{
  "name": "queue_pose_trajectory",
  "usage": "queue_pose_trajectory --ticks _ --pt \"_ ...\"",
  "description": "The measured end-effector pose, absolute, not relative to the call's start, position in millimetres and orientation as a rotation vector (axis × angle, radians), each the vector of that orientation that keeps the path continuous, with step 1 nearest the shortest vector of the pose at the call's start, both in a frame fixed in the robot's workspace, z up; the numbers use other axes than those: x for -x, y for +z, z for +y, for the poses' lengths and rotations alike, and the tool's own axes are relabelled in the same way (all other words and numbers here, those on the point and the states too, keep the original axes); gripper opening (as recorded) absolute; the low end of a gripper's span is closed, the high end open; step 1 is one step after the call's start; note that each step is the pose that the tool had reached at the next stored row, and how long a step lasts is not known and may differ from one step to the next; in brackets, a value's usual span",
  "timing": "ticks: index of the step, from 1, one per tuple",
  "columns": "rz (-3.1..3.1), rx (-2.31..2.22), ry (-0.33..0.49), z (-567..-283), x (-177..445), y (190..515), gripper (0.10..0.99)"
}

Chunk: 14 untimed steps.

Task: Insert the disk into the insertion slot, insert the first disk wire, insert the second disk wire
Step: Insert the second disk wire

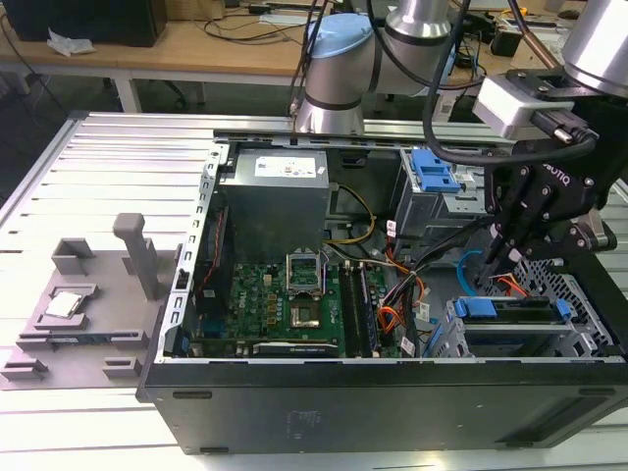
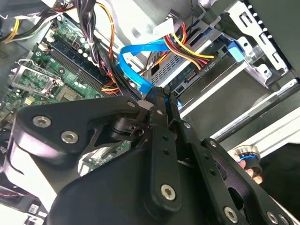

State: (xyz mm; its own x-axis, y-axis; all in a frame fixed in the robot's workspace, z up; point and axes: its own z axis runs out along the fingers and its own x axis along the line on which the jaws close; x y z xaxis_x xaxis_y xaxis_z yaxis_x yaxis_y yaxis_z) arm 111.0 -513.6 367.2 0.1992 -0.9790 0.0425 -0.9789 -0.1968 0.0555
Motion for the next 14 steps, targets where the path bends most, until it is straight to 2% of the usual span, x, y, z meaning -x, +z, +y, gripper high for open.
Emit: queue_pose_trajectory --ticks 14 --pt "-1.988 -2.348 -0.011 -530.0 -110.9 365.1 0.165"
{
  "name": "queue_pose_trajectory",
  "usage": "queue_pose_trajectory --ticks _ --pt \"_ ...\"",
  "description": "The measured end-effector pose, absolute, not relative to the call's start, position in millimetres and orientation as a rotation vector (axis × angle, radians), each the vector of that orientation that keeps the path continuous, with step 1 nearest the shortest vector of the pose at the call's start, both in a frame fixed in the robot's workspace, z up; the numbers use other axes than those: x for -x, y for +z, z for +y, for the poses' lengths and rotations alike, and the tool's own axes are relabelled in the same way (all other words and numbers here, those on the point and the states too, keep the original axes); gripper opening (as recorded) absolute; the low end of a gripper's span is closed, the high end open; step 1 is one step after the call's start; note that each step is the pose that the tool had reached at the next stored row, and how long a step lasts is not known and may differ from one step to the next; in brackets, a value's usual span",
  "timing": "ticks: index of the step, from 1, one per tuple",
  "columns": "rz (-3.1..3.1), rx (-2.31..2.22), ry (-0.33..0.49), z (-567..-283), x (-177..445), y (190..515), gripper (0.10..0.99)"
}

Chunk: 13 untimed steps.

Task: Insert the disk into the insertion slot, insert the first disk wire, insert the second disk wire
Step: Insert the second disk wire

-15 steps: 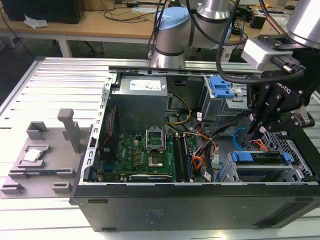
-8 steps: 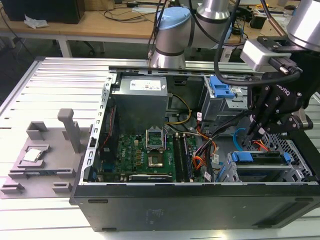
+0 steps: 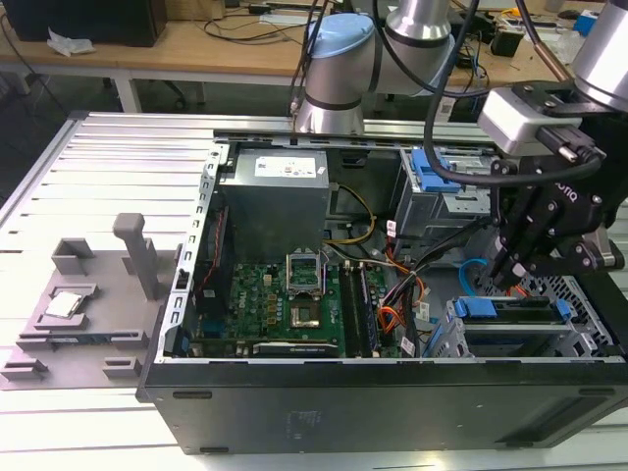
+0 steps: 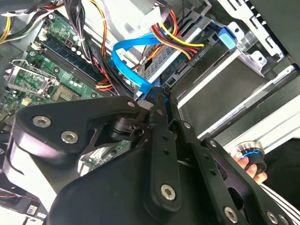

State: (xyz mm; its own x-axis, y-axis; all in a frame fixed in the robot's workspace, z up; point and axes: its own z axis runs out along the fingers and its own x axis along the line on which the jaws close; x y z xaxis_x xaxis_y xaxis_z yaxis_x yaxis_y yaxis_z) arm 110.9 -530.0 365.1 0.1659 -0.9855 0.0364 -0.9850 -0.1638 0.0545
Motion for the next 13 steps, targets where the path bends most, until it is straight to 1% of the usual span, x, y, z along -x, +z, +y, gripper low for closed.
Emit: queue_pose_trajectory --ticks 4,8,13 --pt "-1.994 -2.344 -0.013 -532.8 -111.0 362.7 0.165" --pt "-2.022 -2.346 -0.04 -536.8 -111.4 358.7 0.165" --pt "-2.025 -2.345 -0.042 -537.9 -119.5 357.5 0.165"
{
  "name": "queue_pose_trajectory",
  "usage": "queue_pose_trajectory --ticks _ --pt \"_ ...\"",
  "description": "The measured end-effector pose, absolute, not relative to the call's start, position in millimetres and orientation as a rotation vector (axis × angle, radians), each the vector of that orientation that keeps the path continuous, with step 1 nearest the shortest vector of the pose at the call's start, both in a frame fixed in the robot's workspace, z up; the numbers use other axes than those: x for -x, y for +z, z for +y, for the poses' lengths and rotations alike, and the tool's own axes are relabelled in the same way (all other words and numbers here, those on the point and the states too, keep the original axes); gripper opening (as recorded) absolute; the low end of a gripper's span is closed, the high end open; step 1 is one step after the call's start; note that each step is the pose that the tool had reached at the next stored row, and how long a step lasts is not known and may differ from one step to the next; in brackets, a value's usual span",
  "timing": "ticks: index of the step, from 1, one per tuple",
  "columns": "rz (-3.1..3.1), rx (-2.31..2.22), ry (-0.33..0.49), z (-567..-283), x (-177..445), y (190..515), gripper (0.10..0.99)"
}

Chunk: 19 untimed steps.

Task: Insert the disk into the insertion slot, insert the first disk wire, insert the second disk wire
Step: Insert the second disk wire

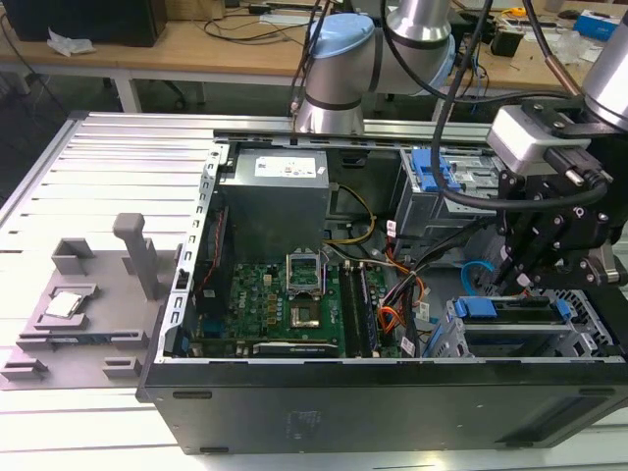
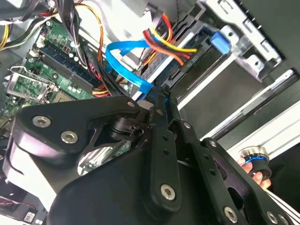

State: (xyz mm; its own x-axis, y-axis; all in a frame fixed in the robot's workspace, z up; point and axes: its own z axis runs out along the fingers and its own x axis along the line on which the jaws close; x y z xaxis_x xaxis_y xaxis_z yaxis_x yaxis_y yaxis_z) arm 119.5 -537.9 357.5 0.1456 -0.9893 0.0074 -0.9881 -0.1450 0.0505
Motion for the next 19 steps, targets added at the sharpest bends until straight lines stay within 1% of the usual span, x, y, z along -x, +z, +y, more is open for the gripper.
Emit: queue_pose_trajectory --ticks 19 --pt "-2.055 -2.318 -0.044 -539.9 -124.9 356.7 0.165"
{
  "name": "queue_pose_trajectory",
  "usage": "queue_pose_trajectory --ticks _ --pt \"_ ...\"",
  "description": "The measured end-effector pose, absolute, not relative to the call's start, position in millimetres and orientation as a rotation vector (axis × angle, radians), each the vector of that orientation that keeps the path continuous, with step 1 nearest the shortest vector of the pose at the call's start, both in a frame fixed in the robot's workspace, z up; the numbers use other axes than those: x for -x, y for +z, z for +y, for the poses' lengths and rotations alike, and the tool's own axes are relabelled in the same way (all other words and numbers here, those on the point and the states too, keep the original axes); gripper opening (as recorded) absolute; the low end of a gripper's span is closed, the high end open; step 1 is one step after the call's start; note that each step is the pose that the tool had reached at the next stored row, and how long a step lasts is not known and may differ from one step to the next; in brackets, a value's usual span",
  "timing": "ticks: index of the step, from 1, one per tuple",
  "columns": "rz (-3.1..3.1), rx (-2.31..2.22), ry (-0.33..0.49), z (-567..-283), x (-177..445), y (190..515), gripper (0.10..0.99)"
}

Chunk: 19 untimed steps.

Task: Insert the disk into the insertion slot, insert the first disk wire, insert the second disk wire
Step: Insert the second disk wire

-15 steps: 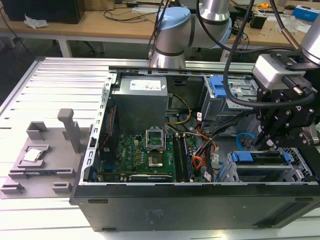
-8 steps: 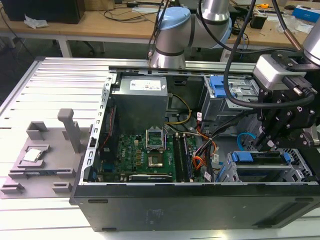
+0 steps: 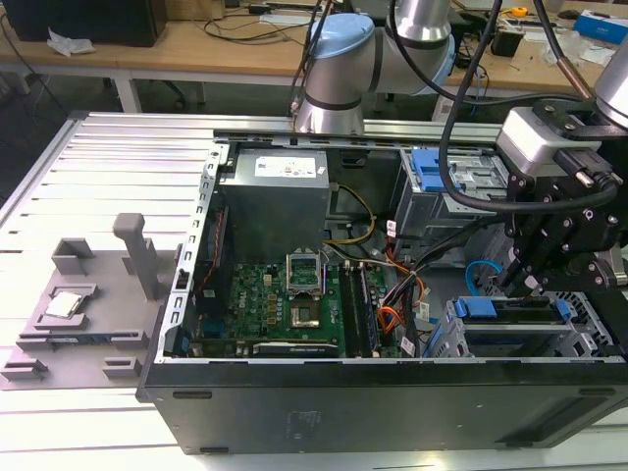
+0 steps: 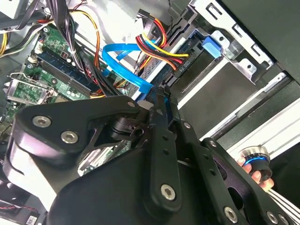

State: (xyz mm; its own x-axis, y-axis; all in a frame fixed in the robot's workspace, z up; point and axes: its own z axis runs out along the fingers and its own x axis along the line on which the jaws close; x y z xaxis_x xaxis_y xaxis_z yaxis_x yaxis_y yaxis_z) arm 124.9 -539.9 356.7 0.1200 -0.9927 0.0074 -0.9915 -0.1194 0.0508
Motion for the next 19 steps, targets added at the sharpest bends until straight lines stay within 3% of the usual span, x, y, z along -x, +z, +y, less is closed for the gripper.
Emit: queue_pose_trajectory --ticks 19 --pt "-2.099 -2.288 -0.054 -543.6 -125.2 353.5 0.165"
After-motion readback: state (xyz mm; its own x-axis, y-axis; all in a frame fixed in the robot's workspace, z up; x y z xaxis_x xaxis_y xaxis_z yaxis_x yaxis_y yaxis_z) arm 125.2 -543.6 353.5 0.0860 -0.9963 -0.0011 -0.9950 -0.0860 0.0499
